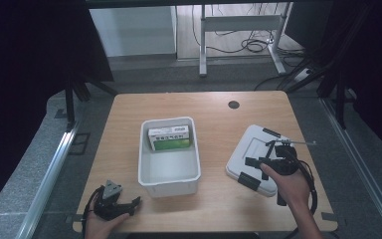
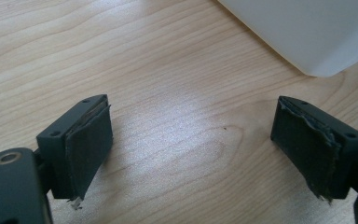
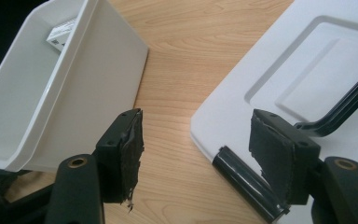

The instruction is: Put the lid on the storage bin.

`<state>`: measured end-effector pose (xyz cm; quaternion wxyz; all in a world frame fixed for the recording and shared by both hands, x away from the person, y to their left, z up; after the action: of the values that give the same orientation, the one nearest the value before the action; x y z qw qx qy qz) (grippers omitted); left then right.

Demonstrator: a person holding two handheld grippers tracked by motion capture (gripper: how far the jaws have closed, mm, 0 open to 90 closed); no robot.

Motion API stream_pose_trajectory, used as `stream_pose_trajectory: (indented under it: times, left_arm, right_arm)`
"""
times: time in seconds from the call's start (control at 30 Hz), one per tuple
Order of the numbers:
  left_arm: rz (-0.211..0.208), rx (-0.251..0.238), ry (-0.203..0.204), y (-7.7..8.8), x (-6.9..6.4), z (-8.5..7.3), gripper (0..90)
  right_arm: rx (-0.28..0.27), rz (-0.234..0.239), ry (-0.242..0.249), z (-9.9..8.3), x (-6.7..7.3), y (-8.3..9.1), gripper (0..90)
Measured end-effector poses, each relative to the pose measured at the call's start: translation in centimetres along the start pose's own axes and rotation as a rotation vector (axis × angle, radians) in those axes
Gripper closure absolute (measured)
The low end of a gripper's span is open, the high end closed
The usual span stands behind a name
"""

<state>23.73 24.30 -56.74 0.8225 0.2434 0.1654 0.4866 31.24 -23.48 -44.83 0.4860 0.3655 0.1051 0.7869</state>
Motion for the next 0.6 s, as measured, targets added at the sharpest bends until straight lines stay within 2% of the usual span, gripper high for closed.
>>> stream_pose_trajectory:
  times: [0.3,0.6]
  left_arm:
    - [0.002,0.001,0.001,0.0,0.0,0.0,12.4]
    - [0.006,0.003,0.003,-0.1,0.0,0.1,12.4]
  right_arm:
    - [0.003,-0.027,0.013,2.0,-0.4,-0.7,35.2]
    - [0.023,-0.071,-0.015,3.6,-1.4,-2.2,35.3]
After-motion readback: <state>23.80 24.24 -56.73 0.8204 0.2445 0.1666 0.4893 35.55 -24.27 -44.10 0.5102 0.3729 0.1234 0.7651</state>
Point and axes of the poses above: each handheld gripper's, and its own axes: y roughly backward along the jaws, z roughly out of its top, x roughly to its left, the point moved 3 cm from there along -y, roughly forward along the jaws, and after that the axes turned 12 degrees about -x, right-handed, at the moved point
